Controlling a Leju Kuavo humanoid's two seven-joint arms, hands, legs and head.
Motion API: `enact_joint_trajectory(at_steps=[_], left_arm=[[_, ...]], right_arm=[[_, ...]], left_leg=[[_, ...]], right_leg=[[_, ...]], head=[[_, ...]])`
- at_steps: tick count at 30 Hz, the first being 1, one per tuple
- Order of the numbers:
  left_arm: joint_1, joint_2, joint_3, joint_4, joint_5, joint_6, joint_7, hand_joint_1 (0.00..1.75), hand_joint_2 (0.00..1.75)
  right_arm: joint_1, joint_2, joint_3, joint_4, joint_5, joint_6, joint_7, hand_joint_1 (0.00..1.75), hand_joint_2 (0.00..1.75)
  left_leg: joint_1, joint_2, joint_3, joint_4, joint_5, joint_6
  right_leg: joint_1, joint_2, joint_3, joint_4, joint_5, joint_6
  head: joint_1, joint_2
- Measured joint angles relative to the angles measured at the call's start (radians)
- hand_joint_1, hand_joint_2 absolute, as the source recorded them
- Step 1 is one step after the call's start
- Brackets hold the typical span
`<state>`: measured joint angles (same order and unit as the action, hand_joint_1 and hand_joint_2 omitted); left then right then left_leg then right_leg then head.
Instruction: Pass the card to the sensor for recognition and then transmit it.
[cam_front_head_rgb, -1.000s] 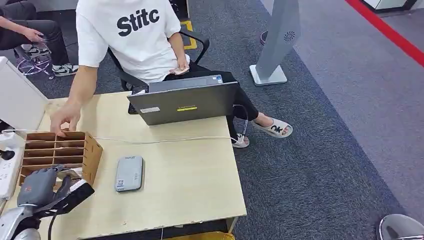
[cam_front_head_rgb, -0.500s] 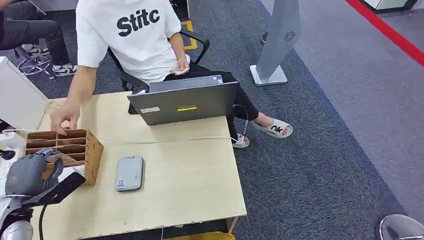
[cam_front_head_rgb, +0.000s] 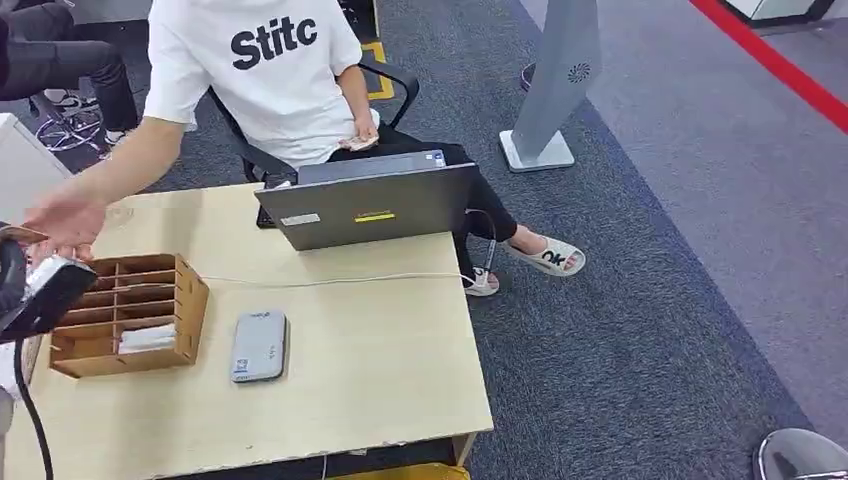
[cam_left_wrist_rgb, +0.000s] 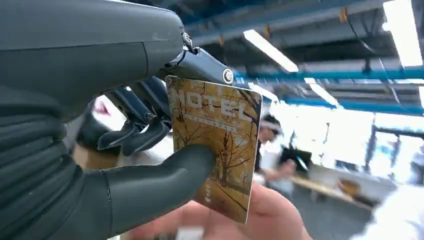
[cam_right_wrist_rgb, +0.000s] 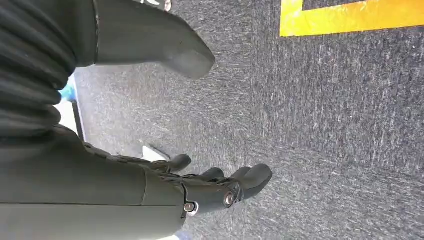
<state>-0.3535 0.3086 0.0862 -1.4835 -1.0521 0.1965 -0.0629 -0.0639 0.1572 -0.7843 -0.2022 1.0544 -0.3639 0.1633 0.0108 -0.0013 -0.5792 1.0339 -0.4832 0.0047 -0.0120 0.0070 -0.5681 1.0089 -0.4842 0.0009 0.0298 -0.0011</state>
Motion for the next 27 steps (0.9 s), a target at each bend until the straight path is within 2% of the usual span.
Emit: enact_joint_trajectory(at_steps=[4, 8, 18, 19, 20, 21, 27], left_arm=[[-0.057, 0.019, 0.032, 0.081, -0.01, 0.015, 0.003, 1.75, 1.75], [-0.076, 0.023, 0.048, 0.129, -0.008, 0.031, -0.011, 1.75, 1.75], [-0.055, -0.02, 0.048, 0.165, -0.052, 0.053, -0.024, 1.75, 1.75], [-0.055, -0.022, 0.048, 0.166, -0.052, 0.053, -0.024, 1.54, 1.75], [-0.055, -0.024, 0.048, 0.166, -0.052, 0.053, -0.024, 0.1, 1.75], [-0.055, -0.026, 0.048, 0.166, -0.053, 0.053, -0.024, 0.0, 1.75], [-0.049, -0.06, 0.048, 0.156, -0.055, 0.087, -0.032, 0.0, 1.75]], right_arm=[[-0.002, -0.001, -0.002, 0.0, 0.006, 0.0, 0.005, 0.0, 1.75], [-0.004, -0.002, -0.005, 0.0, 0.006, -0.001, 0.01, 0.0, 1.75], [-0.005, -0.002, -0.015, 0.0, 0.006, 0.0, 0.022, 0.0, 1.75], [-0.005, -0.002, -0.016, 0.0, 0.006, 0.0, 0.022, 0.0, 1.75], [-0.005, -0.002, -0.017, 0.0, 0.006, 0.0, 0.022, 0.0, 1.75], [-0.005, -0.002, -0.017, 0.0, 0.006, 0.0, 0.022, 0.0, 1.75], [-0.006, -0.002, -0.024, 0.0, 0.007, 0.008, 0.019, 0.0, 1.75]], left_leg=[[0.0, 0.0, 0.0, 0.0, 0.0, 0.0], [0.0, -0.002, 0.0, 0.0, 0.0, 0.0], [0.0, 0.002, 0.0, 0.0, 0.0, 0.0], [0.0, 0.002, 0.0, 0.0, -0.001, 0.001], [0.0, 0.002, 0.0, 0.0, -0.001, 0.001], [0.0, 0.003, 0.0, 0.0, -0.001, 0.0], [0.0, 0.002, -0.001, 0.0, -0.001, 0.001]], right_leg=[[0.0, 0.0, 0.0, 0.0, 0.0, 0.0], [0.0, -0.002, 0.001, 0.0, 0.0, 0.0], [0.0, 0.003, 0.0, 0.0, 0.001, 0.001], [0.0, 0.003, 0.0, 0.0, 0.001, 0.001], [0.0, 0.003, -0.001, -0.001, 0.001, 0.001], [0.0, 0.004, -0.001, -0.001, 0.001, 0.001], [0.0, 0.003, -0.001, -0.001, 0.0, 0.001]], head=[[0.0, 0.0], [0.0, 0.0], [0.0, 0.0], [0.0, 0.0], [0.0, 0.0], [0.0, 0.0], [0.0, 0.0]])
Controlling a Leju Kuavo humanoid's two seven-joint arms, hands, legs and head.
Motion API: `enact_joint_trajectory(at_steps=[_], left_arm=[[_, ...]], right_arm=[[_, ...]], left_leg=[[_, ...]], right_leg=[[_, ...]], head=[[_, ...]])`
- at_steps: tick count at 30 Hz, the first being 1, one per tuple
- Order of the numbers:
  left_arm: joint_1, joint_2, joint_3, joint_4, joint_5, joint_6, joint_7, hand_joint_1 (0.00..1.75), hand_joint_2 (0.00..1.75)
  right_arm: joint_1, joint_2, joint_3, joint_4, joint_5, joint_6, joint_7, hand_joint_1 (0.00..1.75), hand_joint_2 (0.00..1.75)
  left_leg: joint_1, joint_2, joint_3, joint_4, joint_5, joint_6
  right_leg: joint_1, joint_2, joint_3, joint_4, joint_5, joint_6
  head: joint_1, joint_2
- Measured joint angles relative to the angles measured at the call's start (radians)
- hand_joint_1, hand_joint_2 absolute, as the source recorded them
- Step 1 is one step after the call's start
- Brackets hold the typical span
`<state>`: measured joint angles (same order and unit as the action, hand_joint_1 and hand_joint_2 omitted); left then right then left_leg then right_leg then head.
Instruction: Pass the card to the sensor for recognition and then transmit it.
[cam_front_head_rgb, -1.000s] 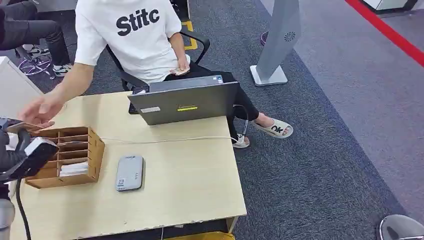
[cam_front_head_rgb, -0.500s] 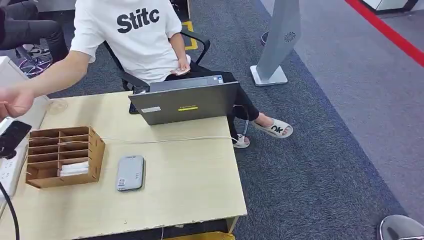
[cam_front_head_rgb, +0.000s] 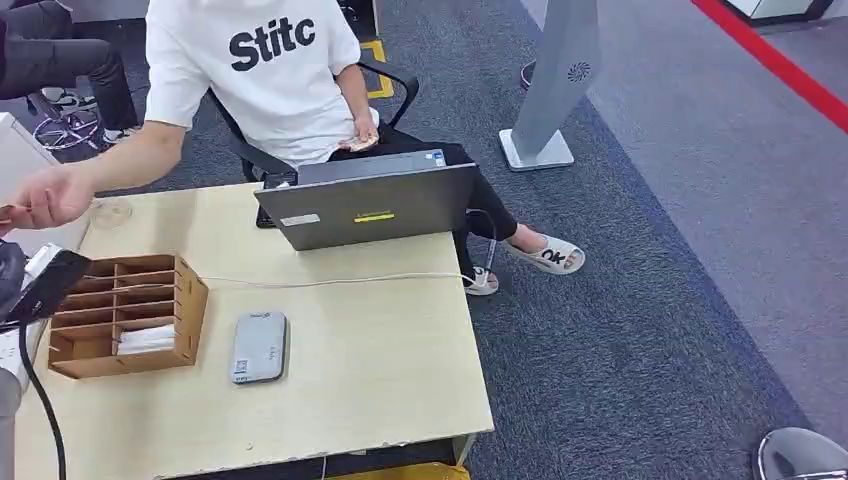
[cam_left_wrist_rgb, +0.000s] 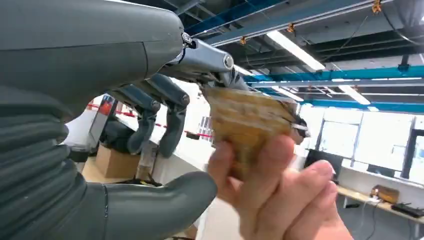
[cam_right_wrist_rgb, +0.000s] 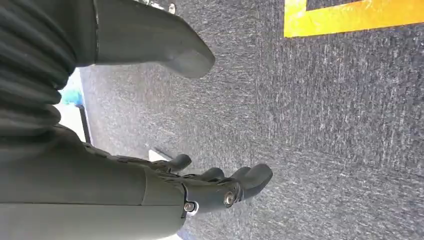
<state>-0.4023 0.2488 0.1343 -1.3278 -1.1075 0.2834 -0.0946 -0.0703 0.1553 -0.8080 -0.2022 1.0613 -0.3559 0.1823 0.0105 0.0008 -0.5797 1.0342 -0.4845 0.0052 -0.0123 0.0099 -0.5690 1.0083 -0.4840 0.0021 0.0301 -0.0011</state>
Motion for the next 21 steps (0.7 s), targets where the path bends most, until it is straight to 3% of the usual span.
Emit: enact_joint_trajectory(at_steps=[5, 14, 21], left_arm=[[0.059, -0.04, 0.0, -0.077, 0.049, 0.01, -0.038, 0.0, 1.75], [0.307, -0.138, 0.003, -0.323, 0.21, 0.028, -0.193, 0.0, 1.75], [0.569, -0.259, 0.036, -0.563, 0.366, 0.101, -0.379, 0.0, 1.75]], right_arm=[[0.001, 0.0, -0.005, 0.0, 0.002, 0.0, -0.004, 0.0, 1.75], [0.002, 0.001, -0.032, 0.0, -0.005, -0.002, -0.008, 0.0, 1.75], [0.003, 0.002, -0.067, 0.0, -0.026, -0.005, -0.014, 0.0, 1.75]], left_leg=[[0.0, 0.0, 0.0, 0.0, 0.0, 0.0], [0.0, 0.0, 0.0, 0.0, -0.001, 0.0], [0.0, 0.001, -0.001, 0.0, -0.002, 0.002]], right_leg=[[0.0, 0.0, 0.0, 0.0, 0.0, 0.0], [0.0, 0.0, 0.0, -0.001, 0.0, 0.0], [0.0, 0.0, 0.0, -0.001, -0.001, 0.001]], head=[[0.0, 0.0], [0.0, 0.0], [-0.001, 0.0]])
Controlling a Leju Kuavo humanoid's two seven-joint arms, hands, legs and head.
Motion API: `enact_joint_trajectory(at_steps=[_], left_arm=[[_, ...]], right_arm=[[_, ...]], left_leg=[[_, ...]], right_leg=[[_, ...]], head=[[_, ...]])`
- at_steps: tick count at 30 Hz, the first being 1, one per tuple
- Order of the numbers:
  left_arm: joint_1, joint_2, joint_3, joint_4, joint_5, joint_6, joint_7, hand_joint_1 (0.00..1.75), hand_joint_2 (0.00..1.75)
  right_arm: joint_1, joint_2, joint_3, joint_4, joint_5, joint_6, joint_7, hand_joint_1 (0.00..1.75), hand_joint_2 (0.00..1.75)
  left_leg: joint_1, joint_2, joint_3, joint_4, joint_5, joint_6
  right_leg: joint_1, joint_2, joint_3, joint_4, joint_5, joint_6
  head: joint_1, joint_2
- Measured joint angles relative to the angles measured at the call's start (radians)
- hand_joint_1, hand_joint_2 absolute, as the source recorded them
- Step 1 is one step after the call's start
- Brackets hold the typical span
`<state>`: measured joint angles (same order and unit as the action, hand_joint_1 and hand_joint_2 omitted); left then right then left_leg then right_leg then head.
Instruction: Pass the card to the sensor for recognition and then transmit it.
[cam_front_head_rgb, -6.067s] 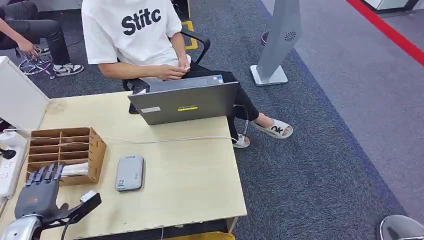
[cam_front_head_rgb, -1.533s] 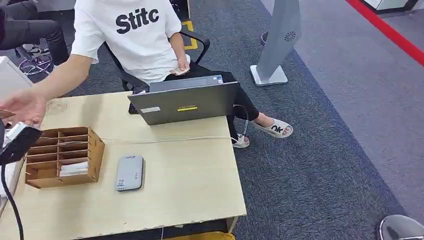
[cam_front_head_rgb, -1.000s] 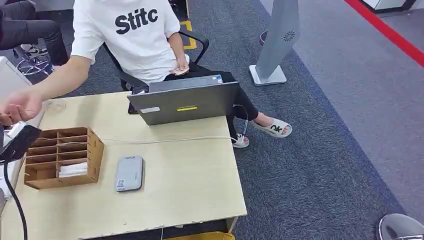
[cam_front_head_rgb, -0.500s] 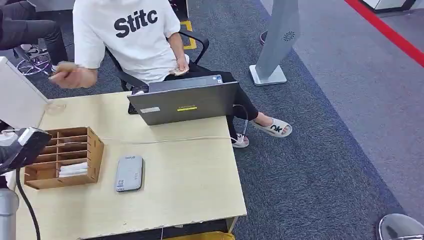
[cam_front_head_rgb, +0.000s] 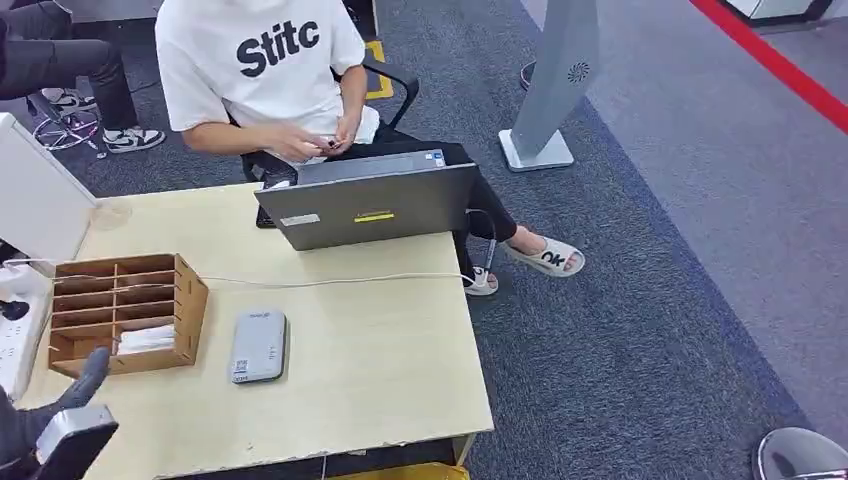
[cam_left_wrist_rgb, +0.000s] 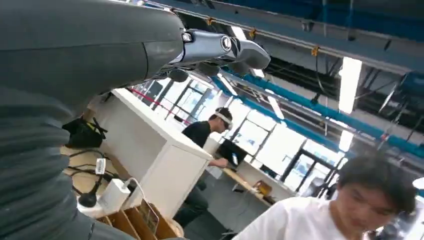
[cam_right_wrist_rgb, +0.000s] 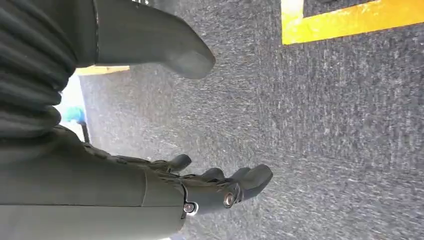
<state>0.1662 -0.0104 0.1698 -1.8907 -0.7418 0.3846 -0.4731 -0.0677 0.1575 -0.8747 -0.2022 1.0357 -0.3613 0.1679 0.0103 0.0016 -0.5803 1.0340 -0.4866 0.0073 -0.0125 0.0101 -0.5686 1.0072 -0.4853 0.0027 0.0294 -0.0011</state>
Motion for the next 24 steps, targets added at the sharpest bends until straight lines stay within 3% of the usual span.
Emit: enact_joint_trajectory(at_steps=[5, 7, 8, 9, 12, 17, 24], left_arm=[[0.146, -0.145, 0.09, -0.161, 0.297, 0.043, -0.204, 0.0, 1.75], [0.158, -0.182, 0.152, -0.198, 0.418, 0.172, -0.222, 0.0, 1.75], [0.16, -0.193, 0.179, -0.204, 0.473, 0.211, -0.225, 0.0, 1.75], [0.16, -0.205, 0.207, -0.204, 0.533, 0.199, -0.227, 0.0, 1.75], [0.129, -0.251, 0.355, -0.145, 0.556, 0.174, -0.229, 0.0, 1.75], [0.1, -0.285, 0.604, -0.036, 0.579, 0.169, -0.224, 0.0, 1.75], [0.068, -0.307, 0.728, 0.048, 0.599, 0.164, -0.228, 0.0, 1.75]], right_arm=[[0.0, 0.003, -0.029, -0.001, -0.009, -0.005, -0.02, 0.0, 1.75], [0.001, 0.005, -0.037, -0.001, 0.002, -0.005, -0.025, 0.0, 1.75], [0.0, 0.007, -0.039, -0.001, 0.006, -0.005, -0.027, 0.0, 1.75], [0.0, 0.008, -0.041, -0.002, 0.01, -0.01, -0.031, 0.0, 1.75], [-0.002, 0.014, -0.053, -0.002, 0.02, -0.023, -0.034, 0.0, 1.75], [0.001, 0.019, -0.066, -0.002, 0.037, -0.037, -0.036, 0.0, 1.75], [-0.001, 0.024, -0.074, -0.003, 0.04, -0.039, -0.038, 0.0, 1.75]], left_leg=[[0.0, -0.001, 0.0, 0.0, -0.001, 0.001], [0.0, -0.002, 0.0, 0.0, -0.001, 0.001], [0.0, -0.003, 0.0, 0.0, -0.001, 0.001], [0.0, -0.003, 0.0, 0.0, -0.001, 0.001], [0.001, -0.005, 0.001, -0.001, 0.0, 0.001], [0.0, -0.003, 0.003, -0.001, 0.0, 0.0], [-0.001, -0.006, 0.002, 0.0, 0.0, 0.001]], right_leg=[[0.0, -0.001, 0.0, 0.0, -0.001, 0.001], [0.0, -0.003, 0.0, 0.0, -0.001, 0.002], [0.0, -0.004, 0.001, 0.0, -0.001, 0.002], [0.0, -0.005, 0.002, 0.0, -0.001, 0.002], [0.0, -0.006, 0.003, 0.0, -0.002, 0.002], [0.0, -0.003, 0.003, 0.0, -0.002, 0.002], [0.0, -0.006, 0.004, -0.001, -0.002, 0.002]], head=[[0.001, 0.0], [0.002, 0.0], [0.002, 0.0], [0.001, 0.0], [0.001, 0.0], [-0.001, 0.0], [0.0, 0.0]])
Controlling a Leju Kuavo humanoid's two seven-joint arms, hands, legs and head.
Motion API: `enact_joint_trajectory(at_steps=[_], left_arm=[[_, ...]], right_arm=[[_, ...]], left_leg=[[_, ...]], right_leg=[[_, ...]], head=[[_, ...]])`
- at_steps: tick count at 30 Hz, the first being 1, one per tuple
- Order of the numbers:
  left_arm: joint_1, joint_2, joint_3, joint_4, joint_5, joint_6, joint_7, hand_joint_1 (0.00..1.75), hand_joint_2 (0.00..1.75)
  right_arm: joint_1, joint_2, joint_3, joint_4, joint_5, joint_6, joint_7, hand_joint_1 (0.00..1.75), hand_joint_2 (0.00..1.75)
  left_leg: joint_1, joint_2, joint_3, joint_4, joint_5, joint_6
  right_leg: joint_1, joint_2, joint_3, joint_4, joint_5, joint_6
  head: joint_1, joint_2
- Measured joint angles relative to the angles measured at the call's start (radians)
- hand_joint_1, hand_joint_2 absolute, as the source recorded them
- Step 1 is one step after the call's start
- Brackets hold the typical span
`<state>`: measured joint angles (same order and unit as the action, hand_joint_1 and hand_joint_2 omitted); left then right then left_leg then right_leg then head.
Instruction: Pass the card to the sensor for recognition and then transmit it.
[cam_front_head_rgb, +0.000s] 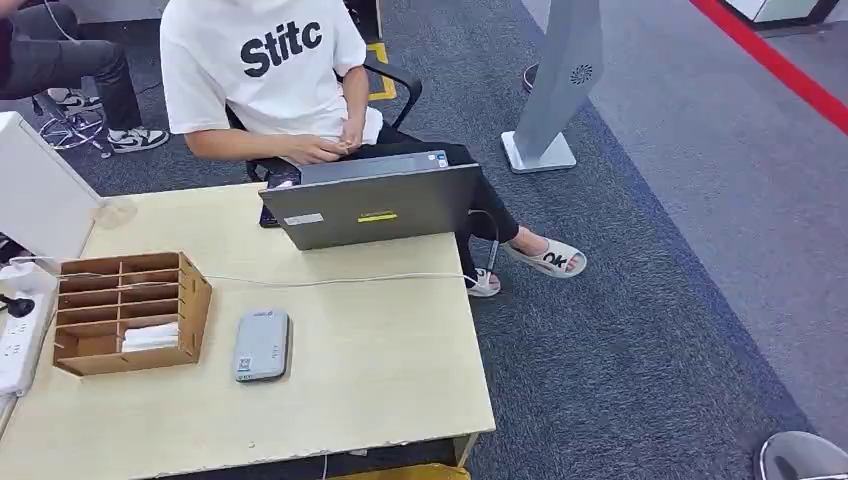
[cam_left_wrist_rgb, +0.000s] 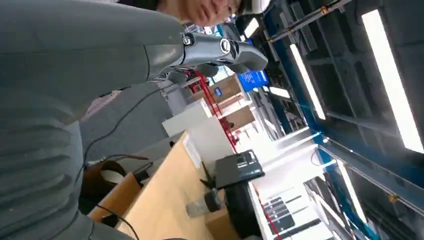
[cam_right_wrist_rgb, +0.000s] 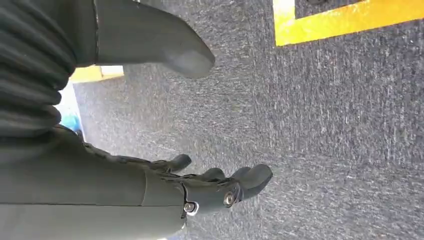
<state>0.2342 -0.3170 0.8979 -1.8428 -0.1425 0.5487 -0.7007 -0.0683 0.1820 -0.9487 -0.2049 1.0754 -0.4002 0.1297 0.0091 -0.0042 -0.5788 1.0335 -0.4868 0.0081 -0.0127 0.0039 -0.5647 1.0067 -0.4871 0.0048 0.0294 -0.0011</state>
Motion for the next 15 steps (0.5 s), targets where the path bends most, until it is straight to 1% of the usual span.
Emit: enact_joint_trajectory(at_steps=[1, 3, 4, 6, 7, 8, 9, 10, 11, 12, 13, 14, 15], left_arm=[[-0.026, -0.001, 0.02, 0.047, 0.042, -0.027, 0.001, 0.0, 1.75], [-0.089, 0.013, 0.093, 0.197, 0.149, -0.084, 0.013, 0.0, 1.75], [-0.125, 0.039, 0.16, 0.335, 0.215, -0.088, 0.03, 0.0, 1.75], [-0.175, 0.088, 0.261, 0.561, 0.298, -0.067, 0.057, 0.0, 1.75], [-0.197, 0.111, 0.316, 0.699, 0.327, -0.027, 0.08, 0.0, 1.75], [-0.212, 0.131, 0.353, 0.797, 0.32, 0.026, 0.087, 0.0, 1.75], [-0.217, 0.148, 0.399, 0.913, 0.278, 0.095, 0.101, 0.0, 1.75], [-0.209, 0.15, 0.437, 1.0, 0.204, 0.123, 0.142, 0.0, 1.75], [-0.201, 0.124, 0.481, 1.044, 0.06, 0.128, 0.253, 0.0, 1.75], [-0.202, 0.085, 0.511, 1.034, -0.074, 0.138, 0.372, 0.0, 1.75], [-0.205, 0.056, 0.54, 1.03, -0.204, 0.145, 0.538, 0.0, 1.75], [-0.213, 0.035, 0.561, 1.041, -0.29, 0.146, 0.708, 0.0, 1.75], [-0.223, 0.019, 0.579, 1.064, -0.327, 0.148, 0.839, 0.0, 1.75]], right_arm=[[0.0, 0.002, -0.003, 0.0, 0.0, -0.003, -0.007, 0.0, 1.75], [-0.002, 0.006, -0.008, 0.0, 0.005, -0.014, -0.023, 0.0, 1.75], [-0.003, 0.008, -0.008, 0.0, 0.013, -0.018, -0.031, 0.0, 1.75], [-0.001, 0.008, -0.008, 0.0, 0.035, -0.018, -0.033, 0.0, 1.75], [-0.001, 0.008, -0.008, 0.0, 0.045, -0.018, -0.035, 0.0, 1.75], [-0.002, 0.008, -0.008, 0.0, 0.05, -0.018, -0.035, 0.0, 1.75], [-0.005, 0.008, -0.008, 0.0, 0.056, -0.019, -0.034, 0.0, 1.75], [-0.005, 0.008, -0.008, 0.0, 0.06, -0.021, -0.027, 0.0, 1.75], [-0.005, 0.008, -0.008, 0.0, 0.069, -0.023, -0.008, 0.0, 1.75], [-0.005, 0.008, -0.008, 0.0, 0.077, -0.026, 0.007, 0.0, 1.75], [-0.005, 0.008, -0.008, 0.0, 0.084, -0.029, 0.023, 0.0, 1.75], [-0.004, 0.008, -0.008, 0.0, 0.089, -0.03, 0.037, 0.0, 1.75], [-0.005, 0.008, -0.008, 0.0, 0.096, -0.03, 0.049, 0.0, 1.75]], left_leg=[[-0.001, -0.001, -0.001, 0.0, 0.0, 0.0], [-0.001, -0.001, 0.001, -0.001, 0.0, 0.001], [0.0, 0.001, 0.002, -0.001, 0.0, 0.0], [0.0, 0.002, 0.002, -0.001, 0.0, 0.0], [0.0, 0.002, 0.003, -0.001, 0.0, 0.0], [0.0, 0.002, 0.003, -0.001, 0.0, 0.0], [0.0, 0.001, 0.001, -0.002, 0.0, 0.0], [0.0, 0.002, 0.003, -0.001, -0.001, 0.0], [0.0, 0.003, 0.003, 0.0, -0.002, 0.0], [0.0, 0.002, 0.002, 0.001, -0.002, 0.001], [0.0, 0.001, 0.001, 0.001, -0.001, 0.002], [-0.001, 0.0, 0.001, 0.001, -0.001, 0.003], [-0.002, 0.0, 0.002, 0.001, -0.003, 0.005]], right_leg=[[-0.001, -0.001, 0.001, 0.0, 0.0, 0.0], [-0.001, -0.001, 0.002, 0.0, 0.0, 0.0], [-0.001, 0.0, 0.002, 0.0, 0.0, 0.0], [0.0, 0.002, 0.002, 0.0, 0.0, 0.0], [0.0, 0.002, 0.002, 0.0, 0.0, 0.0], [0.0, 0.002, 0.002, 0.0, 0.0, 0.0], [0.0, 0.002, 0.003, 0.001, 0.0, 0.0], [0.0, 0.002, 0.002, 0.0, -0.001, 0.0], [0.0, 0.003, 0.002, 0.0, -0.001, 0.0], [0.0, 0.002, 0.002, -0.001, -0.001, 0.0], [-0.001, 0.001, 0.002, -0.002, -0.001, 0.002], [-0.001, -0.001, 0.003, -0.003, -0.001, 0.004], [-0.002, -0.001, 0.002, -0.004, -0.001, 0.005]], head=[[0.002, 0.0], [0.002, 0.0], [0.002, 0.0], [-0.001, 0.0], [-0.003, 0.0], [-0.003, 0.0], [-0.003, 0.0], [-0.003, 0.0], [-0.005, 0.0], [-0.006, 0.0], [-0.001, 0.0], [0.0, 0.0], [0.001, 0.0]])
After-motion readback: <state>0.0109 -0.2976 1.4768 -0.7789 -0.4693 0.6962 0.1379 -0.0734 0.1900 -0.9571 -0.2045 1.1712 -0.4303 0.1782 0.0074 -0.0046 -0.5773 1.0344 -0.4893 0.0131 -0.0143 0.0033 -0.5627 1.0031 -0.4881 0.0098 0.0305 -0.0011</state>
